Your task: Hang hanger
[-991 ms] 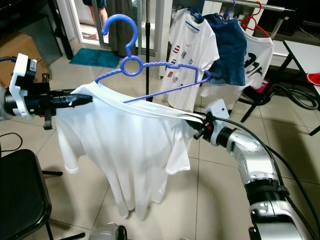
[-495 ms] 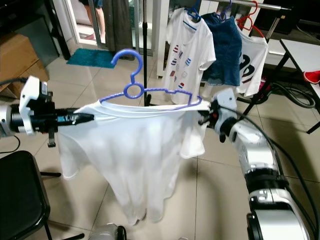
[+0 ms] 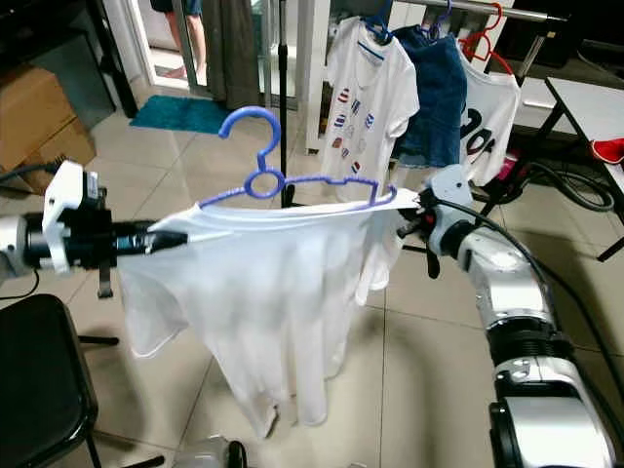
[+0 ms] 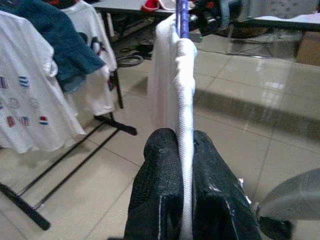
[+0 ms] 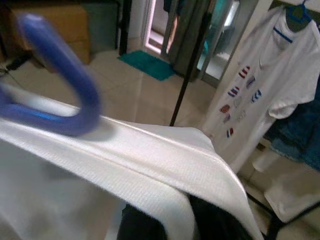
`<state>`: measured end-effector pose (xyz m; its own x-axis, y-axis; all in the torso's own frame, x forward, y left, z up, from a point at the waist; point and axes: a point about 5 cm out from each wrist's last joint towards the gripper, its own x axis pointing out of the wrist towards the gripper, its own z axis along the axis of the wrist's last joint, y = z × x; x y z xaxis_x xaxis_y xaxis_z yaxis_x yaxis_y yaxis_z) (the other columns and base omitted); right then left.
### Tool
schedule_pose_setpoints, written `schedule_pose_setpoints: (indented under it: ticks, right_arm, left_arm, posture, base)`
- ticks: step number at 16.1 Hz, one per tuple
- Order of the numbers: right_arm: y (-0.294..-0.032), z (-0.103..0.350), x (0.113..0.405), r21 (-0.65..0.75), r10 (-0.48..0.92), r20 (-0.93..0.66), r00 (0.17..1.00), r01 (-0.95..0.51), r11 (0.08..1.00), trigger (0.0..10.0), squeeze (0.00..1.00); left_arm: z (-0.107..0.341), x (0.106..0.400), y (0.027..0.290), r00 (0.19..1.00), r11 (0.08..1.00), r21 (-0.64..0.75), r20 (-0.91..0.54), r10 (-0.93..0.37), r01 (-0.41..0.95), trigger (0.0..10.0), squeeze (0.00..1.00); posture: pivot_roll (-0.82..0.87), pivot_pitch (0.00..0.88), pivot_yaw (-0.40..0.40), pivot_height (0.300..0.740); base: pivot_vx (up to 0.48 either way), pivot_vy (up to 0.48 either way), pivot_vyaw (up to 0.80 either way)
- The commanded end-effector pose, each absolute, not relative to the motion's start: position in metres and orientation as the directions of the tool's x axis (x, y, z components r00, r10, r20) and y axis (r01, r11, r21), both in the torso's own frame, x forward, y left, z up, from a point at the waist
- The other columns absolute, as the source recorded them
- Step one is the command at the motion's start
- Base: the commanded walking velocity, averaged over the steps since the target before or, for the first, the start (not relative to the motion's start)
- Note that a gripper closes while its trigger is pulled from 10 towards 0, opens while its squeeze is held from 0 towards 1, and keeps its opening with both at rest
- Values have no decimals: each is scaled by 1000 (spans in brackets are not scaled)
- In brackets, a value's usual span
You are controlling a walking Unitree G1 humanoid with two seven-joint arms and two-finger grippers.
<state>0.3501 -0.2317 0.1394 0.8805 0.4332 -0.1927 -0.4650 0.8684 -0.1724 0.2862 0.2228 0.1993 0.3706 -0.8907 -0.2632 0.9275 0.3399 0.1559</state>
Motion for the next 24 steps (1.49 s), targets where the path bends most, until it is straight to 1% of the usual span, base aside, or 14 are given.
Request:
schedule_pose_setpoints:
  ticks: [1,3,4,6,8,9,12,13,15,16,18,20,21,24]
  right_arm:
    - [-253,141,350,-185,352,-231,907,-396,900,0,0]
    - [-262,140,351,-169,309,-272,911,-362,917,0,0]
    - [-262,140,352,-169,310,-271,911,-362,917,0,0]
    - [-263,144,354,-169,313,-268,911,-364,916,0,0]
    - [-262,147,356,-165,323,-254,912,-370,914,0,0]
    - [-260,150,357,-164,339,-242,909,-383,909,0,0]
    - [-256,155,358,-166,372,-221,902,-410,897,0,0]
    - [-249,163,359,-178,422,-203,884,-457,872,0,0]
    - [-240,167,358,-192,471,-202,859,-506,841,0,0]
    - [-228,168,356,-197,526,-214,823,-564,802,0,0]
    - [-205,170,350,-195,613,-239,753,-656,729,0,0]
    - [-199,171,348,-196,625,-252,738,-672,714,0,0]
    - [-191,171,347,-204,626,-273,731,-680,705,0,0]
    - [-178,173,345,-231,592,-316,742,-665,710,0,0]
  left_arm:
    - [207,282,231,379,336,189,-281,-882,923,0,0]
    - [206,275,233,353,292,221,-328,-876,930,0,0]
    - [205,274,234,358,294,228,-336,-871,928,0,0]
    - [204,276,239,406,326,263,-365,-838,908,0,0]
    - [197,279,251,455,344,307,-458,-764,887,0,0]
    - [192,279,257,453,340,305,-507,-733,890,0,0]
    - [184,279,262,449,325,311,-570,-688,893,0,0]
    - [181,283,259,464,323,337,-567,-681,884,0,0]
    - [183,289,252,477,319,366,-524,-706,874,0,0]
    - [184,293,241,464,299,380,-487,-740,875,0,0]
    - [179,301,231,460,280,396,-492,-739,874,0,0]
    - [179,304,228,462,280,403,-480,-746,871,0,0]
    - [181,308,220,457,281,406,-446,-770,870,0,0]
    - [180,315,208,449,281,402,-423,-787,872,0,0]
  posture:
    - [18,0,-18,740]
    - [19,0,-23,740]
    - [20,0,-24,740]
    - [20,0,-25,740]
    - [21,0,-24,740]
    - [21,0,-24,740]
    - [20,0,-24,740]
    - [19,0,-25,740]
    - [19,0,-27,740]
    - [19,0,-27,740]
    - [19,0,-27,740]
    - [11,0,-26,740]
    - [11,0,-26,740]
    - [10,0,-26,740]
  base:
    - [0,0,0]
    - [0,0,0]
    - [0,0,0]
    - [0,0,0]
    - [0,0,0]
    - [0,0,0]
    - [0,0,0]
    - [0,0,0]
    - [0,0,0]
    - [0,0,0]
    - [0,0,0]
    - [0,0,0]
    - [0,0,0]
    - [0,0,0]
